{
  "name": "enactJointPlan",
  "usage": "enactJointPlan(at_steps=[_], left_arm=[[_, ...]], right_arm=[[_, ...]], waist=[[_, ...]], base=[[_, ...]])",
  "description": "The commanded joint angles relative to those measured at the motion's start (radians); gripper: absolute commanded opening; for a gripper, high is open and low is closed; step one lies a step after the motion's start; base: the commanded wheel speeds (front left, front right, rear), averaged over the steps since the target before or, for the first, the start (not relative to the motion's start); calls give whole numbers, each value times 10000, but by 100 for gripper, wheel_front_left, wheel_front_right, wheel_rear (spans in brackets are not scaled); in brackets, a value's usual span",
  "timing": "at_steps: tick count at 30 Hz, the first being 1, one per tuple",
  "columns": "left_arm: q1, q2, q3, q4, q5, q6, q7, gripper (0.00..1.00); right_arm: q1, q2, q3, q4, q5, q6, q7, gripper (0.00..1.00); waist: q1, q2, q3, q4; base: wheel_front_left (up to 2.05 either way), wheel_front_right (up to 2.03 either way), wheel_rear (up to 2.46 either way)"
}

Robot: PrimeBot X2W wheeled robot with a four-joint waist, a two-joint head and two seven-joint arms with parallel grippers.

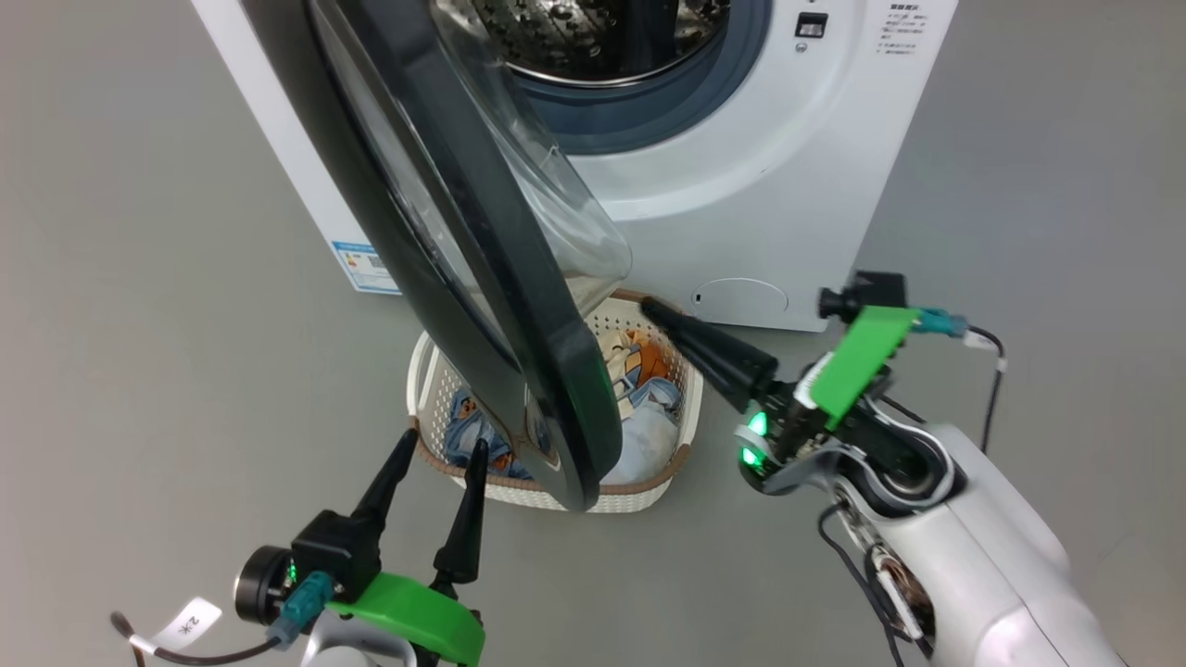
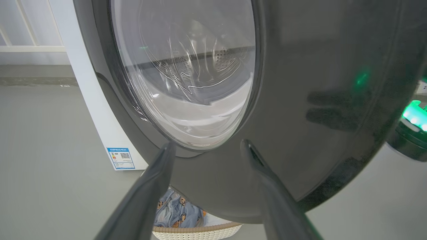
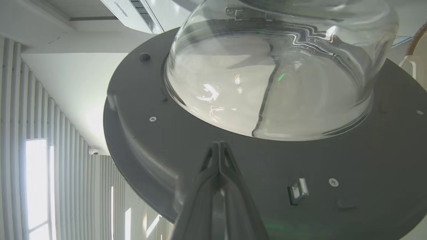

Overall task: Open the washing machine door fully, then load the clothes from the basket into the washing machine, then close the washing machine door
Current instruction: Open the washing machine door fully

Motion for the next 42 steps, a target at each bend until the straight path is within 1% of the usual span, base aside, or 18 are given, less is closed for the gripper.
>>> enactJointPlan(at_steps=[1, 6, 7, 8, 9, 10, 11, 12, 18, 23, 27, 31, 32, 35, 37, 39, 41, 42], left_arm=[[11, 164, 367, -156, 103, 67, -94, 100], [36, 164, 460, -131, 148, 56, -94, 100], [51, 164, 505, -133, 158, 63, -94, 100], [70, 164, 551, -135, 169, 66, -94, 100], [91, 164, 591, -137, 178, 66, -94, 100], [120, 164, 634, -133, 191, 65, -94, 100], [146, 164, 669, -127, 204, 61, -94, 100], [172, 164, 702, -122, 218, 55, -94, 100], [264, 164, 838, -94, 299, 8, -94, 100], [375, 164, 935, -82, 322, -5, -94, 100], [491, 164, 1038, -109, 318, 14, -94, 100], [530, 164, 1114, -106, 369, -13, -94, 100], [530, 164, 1114, -106, 369, -13, -94, 100], [548, 164, 1194, -121, 405, -24, -94, 100], [560, 164, 1255, -161, 398, -35, -94, 100], [571, 164, 1324, -215, 370, -38, -94, 100], [605, 164, 1379, -245, 369, -35, -94, 100], [621, 164, 1398, -258, 369, -32, -94, 100]], right_arm=[[243, 30, -53, -490, -33, 17, -242, 0], [1151, -286, -669, -1507, -274, 17, -1107, 0], [1348, -334, -756, -1701, -353, 17, -1257, 9], [1554, -359, -854, -1884, -404, 17, -1409, 29], [1752, -399, -937, -2064, -483, 17, -1555, 45], [1949, -452, -988, -2231, -612, 17, -1698, 58], [2151, -496, -1040, -2394, -738, 17, -1850, 81], [2362, -508, -1118, -2552, -815, 17, -2013, 99], [3629, -527, -1482, -3350, -1300, 17, -2937, 100], [4584, -580, -1543, -3648, -2230, 17, -3925, 100], [5084, -795, -1494, -3624, -3552, 17, -4980, 100], [5369, -1089, -1620, -3317, -5107, 17, -6254, 100], [5369, -1089, -1620, -3317, -5107, 17, -6254, 100], [5498, -1346, -1907, -2933, -6505, 17, -7011, 100], [5552, -1548, -2305, -2573, -7896, 17, -7275, 100], [5584, -1343, -2953, -2514, -8854, 17, -7382, 100], [5642, -1293, -3673, -2558, -10372, 17, -7416, 100], [5672, -1153, -4106, -2689, -11138, 17, -7420, 100]], waist=[[0, 0, -65, -68], [0, 0, -160, -205], [0, 0, -184, -258], [0, 0, -211, -305], [0, 0, -235, -344], [0, 0, -272, -388], [0, 0, -304, -424], [0, 0, -334, -459], [0, 0, -485, -622], [0, 0, -629, -752], [0, 0, -732, -894], [0, 0, -772, -1008], [0, 0, -772, -1008], [0, 0, -778, -1106], [0, 0, -772, -1166], [0, 0, -757, -1211], [0, 0, -753, -1256], [0, 0, -748, -1274]], base=[[0, 0, 0], [0, 0, 0], [0, 0, 0], [0, 0, 0], [0, 0, 0], [0, 0, 0], [0, 0, 0], [0, 0, 0], [0, 0, 0], [0, 0, 0], [0, 0, 0], [0, 0, 0], [0, 0, 0], [0, 0, 0], [0, 0, 0], [0, 0, 0], [0, 0, 0], [0, 0, 0]])
